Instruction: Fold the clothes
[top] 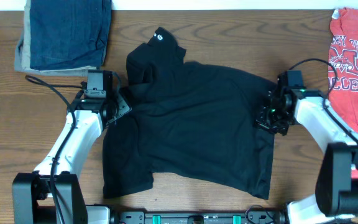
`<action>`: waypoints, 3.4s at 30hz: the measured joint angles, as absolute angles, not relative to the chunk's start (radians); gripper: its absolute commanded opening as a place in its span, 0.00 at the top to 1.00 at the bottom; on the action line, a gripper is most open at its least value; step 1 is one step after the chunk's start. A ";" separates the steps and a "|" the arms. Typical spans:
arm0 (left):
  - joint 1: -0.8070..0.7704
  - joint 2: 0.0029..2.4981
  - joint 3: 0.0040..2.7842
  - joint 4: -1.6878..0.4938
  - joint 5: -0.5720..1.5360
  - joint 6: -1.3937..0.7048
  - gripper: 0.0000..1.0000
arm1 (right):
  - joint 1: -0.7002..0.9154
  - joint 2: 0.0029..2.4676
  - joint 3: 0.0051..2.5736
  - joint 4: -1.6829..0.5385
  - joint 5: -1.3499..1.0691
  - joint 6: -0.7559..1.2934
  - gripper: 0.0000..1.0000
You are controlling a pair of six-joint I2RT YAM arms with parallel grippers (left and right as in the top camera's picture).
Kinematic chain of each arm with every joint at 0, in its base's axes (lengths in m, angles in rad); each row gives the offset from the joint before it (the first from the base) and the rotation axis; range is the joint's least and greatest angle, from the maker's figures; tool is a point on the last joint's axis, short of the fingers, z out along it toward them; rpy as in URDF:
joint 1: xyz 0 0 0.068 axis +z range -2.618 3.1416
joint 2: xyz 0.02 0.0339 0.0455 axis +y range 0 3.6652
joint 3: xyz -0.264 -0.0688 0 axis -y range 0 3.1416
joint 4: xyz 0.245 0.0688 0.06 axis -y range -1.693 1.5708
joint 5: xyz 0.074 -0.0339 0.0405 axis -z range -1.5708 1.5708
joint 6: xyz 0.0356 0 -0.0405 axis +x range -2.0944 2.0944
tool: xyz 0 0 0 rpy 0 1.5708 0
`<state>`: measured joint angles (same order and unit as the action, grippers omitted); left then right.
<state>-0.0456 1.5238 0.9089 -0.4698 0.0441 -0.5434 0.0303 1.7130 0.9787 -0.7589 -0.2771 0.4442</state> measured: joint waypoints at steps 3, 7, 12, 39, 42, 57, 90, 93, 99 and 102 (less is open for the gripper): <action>-0.046 1.524 0.909 -0.498 0.045 -0.546 0.21 | 0.044 1.747 0.979 -0.727 -0.277 0.445 0.85; -0.046 1.524 0.909 -0.517 0.045 -0.549 0.16 | 0.049 1.775 0.979 -0.682 -0.267 0.447 0.85; -0.046 1.524 0.909 -0.524 0.044 -0.548 0.09 | 0.051 1.793 0.984 -0.679 -0.245 0.467 0.88; -0.063 1.524 0.909 -0.521 0.097 -0.546 0.01 | -0.186 1.860 1.338 -0.931 -0.084 0.484 0.74; -0.111 1.524 0.909 -0.463 0.136 -0.525 0.22 | -0.185 1.860 1.438 -1.032 -0.079 0.476 0.40; -0.413 1.608 0.909 0.074 0.133 -0.387 0.81 | 0.038 1.860 1.522 -1.115 -0.254 0.381 0.38; -0.065 1.842 0.909 0.082 -0.022 -0.384 0.80 | 0.279 1.860 1.521 -1.170 -0.186 0.440 0.39; -0.022 1.842 0.909 0.079 -0.037 -0.384 0.79 | 0.279 1.860 1.521 -1.180 -0.186 0.440 0.39; 0.064 1.834 0.909 0.032 -0.060 -0.384 0.78 | 0.279 1.860 1.521 -1.198 -0.183 0.441 0.37; 0.096 1.801 0.909 -0.008 -0.065 -0.384 0.78 | 0.279 1.860 1.521 -1.206 -0.173 0.441 0.36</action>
<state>0.0956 1.8008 0.9089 -0.0078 -0.0654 -0.3843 0.2790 1.8603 1.5211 -1.2064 -0.1726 0.4408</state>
